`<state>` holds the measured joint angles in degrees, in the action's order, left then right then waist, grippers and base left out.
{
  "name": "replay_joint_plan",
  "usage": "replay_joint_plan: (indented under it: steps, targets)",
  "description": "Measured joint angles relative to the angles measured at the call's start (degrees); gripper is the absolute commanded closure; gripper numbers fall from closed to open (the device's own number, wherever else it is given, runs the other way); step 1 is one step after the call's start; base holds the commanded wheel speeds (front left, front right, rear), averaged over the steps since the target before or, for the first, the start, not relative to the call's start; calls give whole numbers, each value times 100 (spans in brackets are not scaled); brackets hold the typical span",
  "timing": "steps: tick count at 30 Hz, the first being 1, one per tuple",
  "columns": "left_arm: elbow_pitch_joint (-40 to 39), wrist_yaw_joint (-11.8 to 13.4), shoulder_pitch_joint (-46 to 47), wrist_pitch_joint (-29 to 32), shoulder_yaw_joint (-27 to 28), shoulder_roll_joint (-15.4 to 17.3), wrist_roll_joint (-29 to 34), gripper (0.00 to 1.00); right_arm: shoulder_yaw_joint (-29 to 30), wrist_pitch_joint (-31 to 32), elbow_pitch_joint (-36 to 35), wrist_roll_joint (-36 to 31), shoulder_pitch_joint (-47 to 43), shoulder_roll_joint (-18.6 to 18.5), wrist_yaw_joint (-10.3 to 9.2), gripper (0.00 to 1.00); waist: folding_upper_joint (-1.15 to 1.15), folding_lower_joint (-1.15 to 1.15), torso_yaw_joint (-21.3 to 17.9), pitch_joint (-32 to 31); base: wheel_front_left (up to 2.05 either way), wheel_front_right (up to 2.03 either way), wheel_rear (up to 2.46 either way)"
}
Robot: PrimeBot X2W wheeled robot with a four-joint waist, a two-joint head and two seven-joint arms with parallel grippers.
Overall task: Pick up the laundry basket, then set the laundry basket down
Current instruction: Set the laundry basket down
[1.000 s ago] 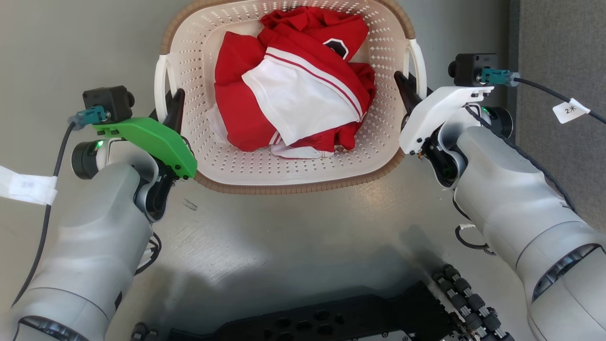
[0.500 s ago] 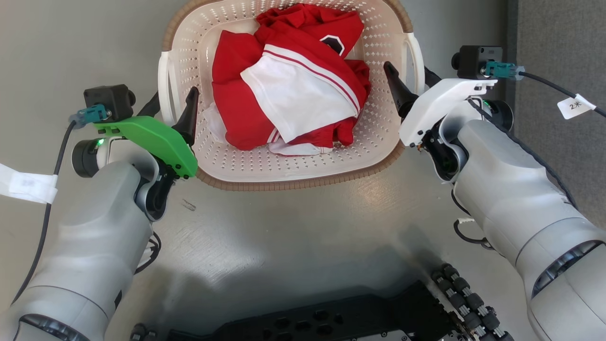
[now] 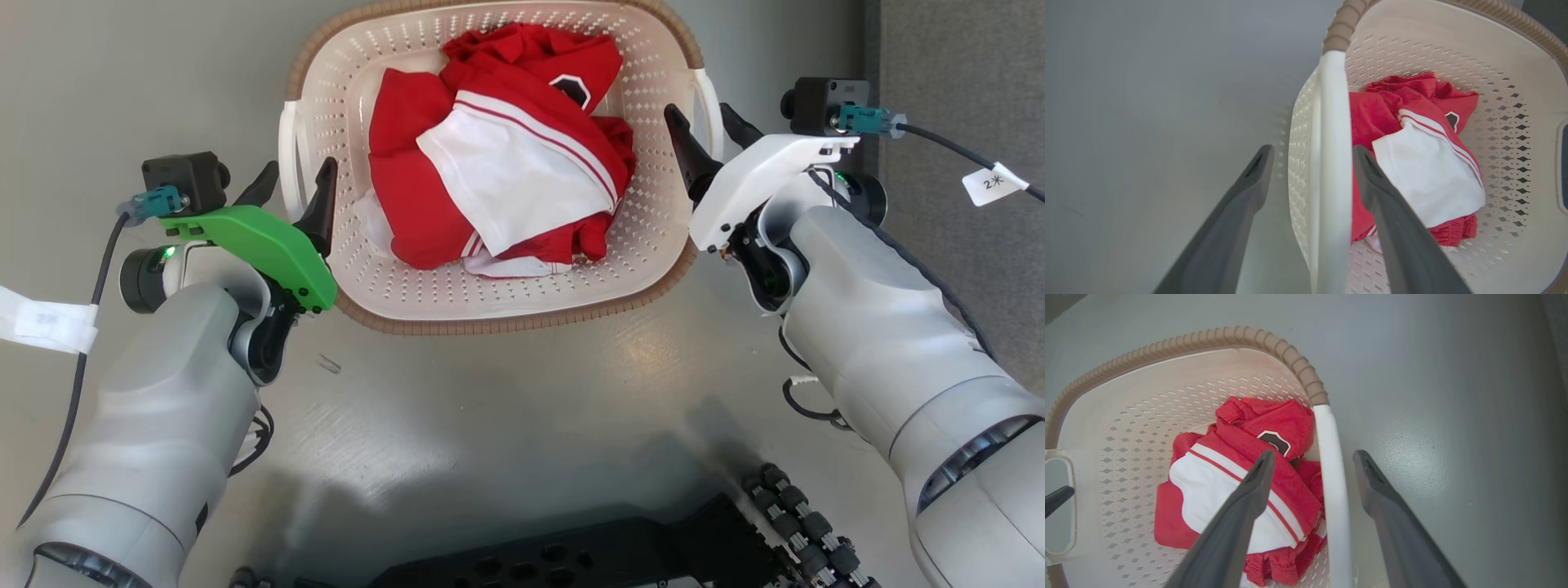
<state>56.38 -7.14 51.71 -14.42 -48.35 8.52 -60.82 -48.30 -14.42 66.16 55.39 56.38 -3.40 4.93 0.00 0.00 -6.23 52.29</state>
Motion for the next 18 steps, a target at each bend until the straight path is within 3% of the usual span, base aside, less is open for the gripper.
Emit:
replay_joint_plan:
  steps: [18]
  targets:
    - [73, 0, -281, 0, 79, 54, 57, 0, 174, 0, 36, -163, -560, 0, 1, 0, 0, 0, -62, -842, 0, 0, 0]
